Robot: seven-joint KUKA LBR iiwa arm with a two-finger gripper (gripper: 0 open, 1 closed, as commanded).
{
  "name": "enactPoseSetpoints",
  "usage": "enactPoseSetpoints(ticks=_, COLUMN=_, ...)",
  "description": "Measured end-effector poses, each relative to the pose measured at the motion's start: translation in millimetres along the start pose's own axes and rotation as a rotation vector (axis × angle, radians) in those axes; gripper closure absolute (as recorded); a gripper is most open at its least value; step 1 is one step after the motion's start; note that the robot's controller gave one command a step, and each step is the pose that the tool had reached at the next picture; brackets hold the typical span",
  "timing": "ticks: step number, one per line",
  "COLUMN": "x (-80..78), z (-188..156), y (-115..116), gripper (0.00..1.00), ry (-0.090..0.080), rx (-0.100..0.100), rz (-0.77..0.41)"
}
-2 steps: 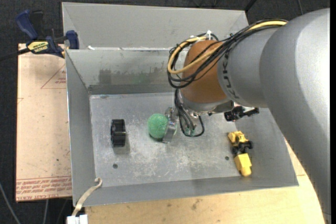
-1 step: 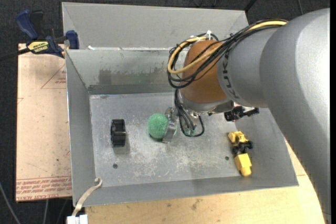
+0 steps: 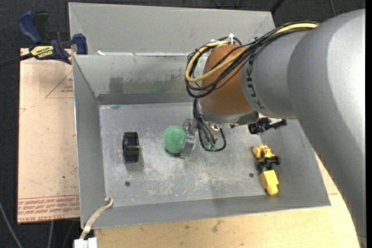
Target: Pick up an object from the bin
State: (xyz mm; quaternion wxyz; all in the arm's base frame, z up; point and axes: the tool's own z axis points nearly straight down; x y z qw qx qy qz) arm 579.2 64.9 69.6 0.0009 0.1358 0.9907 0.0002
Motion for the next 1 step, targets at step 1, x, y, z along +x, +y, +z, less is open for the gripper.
enactPoseSetpoints(ticks=1, x=0.0, z=0.0, y=0.0, gripper=1.0, ry=0.0, rx=0.0, rz=0.0)
